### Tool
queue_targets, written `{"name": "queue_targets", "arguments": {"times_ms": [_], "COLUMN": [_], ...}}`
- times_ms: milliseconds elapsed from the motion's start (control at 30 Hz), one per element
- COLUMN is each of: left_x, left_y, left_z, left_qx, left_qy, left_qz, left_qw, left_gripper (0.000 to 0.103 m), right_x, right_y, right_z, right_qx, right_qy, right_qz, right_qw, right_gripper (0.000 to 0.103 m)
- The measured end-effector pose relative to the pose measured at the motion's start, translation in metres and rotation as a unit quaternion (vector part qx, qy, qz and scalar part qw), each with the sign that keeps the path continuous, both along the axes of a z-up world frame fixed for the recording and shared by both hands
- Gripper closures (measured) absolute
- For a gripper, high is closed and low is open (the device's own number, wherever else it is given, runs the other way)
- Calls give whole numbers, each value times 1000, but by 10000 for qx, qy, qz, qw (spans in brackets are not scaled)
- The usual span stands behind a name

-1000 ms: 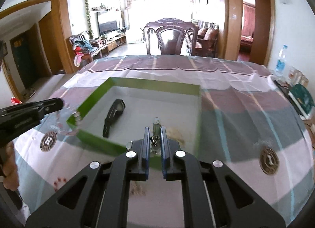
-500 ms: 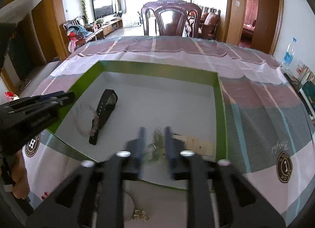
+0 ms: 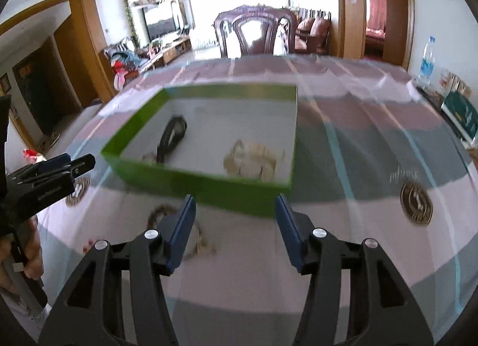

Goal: Organize jewelry
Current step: 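Move both open tools back toward the remaining beaded bracelets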

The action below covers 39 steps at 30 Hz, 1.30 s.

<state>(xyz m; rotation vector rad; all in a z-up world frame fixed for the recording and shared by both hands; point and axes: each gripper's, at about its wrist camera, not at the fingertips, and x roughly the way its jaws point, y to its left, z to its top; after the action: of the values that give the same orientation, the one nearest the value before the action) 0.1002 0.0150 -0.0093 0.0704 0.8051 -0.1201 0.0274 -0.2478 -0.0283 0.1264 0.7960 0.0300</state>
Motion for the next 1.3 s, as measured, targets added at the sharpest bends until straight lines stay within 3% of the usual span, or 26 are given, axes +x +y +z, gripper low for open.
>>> {"name": "queue_targets", "arguments": {"times_ms": [200, 533, 667, 900, 1133, 1300], "left_x": [-6, -18, -20, -28, -36, -44], "left_y": [9, 19, 27, 37, 13, -17], "left_z": [-31, -52, -59, -60, -60, -64], "left_qx": [-81, -67, -137, -133, -93, 38], "left_qy": [477, 685, 784, 790, 803, 815], "left_qz": [83, 141, 197, 295, -80, -547], "left_qw": [9988, 9975, 9966, 9964, 9967, 9952], "left_gripper": [40, 34, 34, 32, 32, 32], "right_x": [12, 35, 26, -13, -22, -15], "right_y": [29, 80, 87, 79, 36, 27], "right_z": [-29, -64, -67, -61, -40, -44], "right_qx": [-36, -776, -963, -740, -591, -451], "right_qy": [420, 807, 856, 1000, 684, 765], "right_qz": [372, 644, 793, 1399, 564, 420], "right_qw": [9984, 9916, 9885, 9823, 9943, 9952], "right_gripper": [49, 49, 49, 48, 47, 47]}}
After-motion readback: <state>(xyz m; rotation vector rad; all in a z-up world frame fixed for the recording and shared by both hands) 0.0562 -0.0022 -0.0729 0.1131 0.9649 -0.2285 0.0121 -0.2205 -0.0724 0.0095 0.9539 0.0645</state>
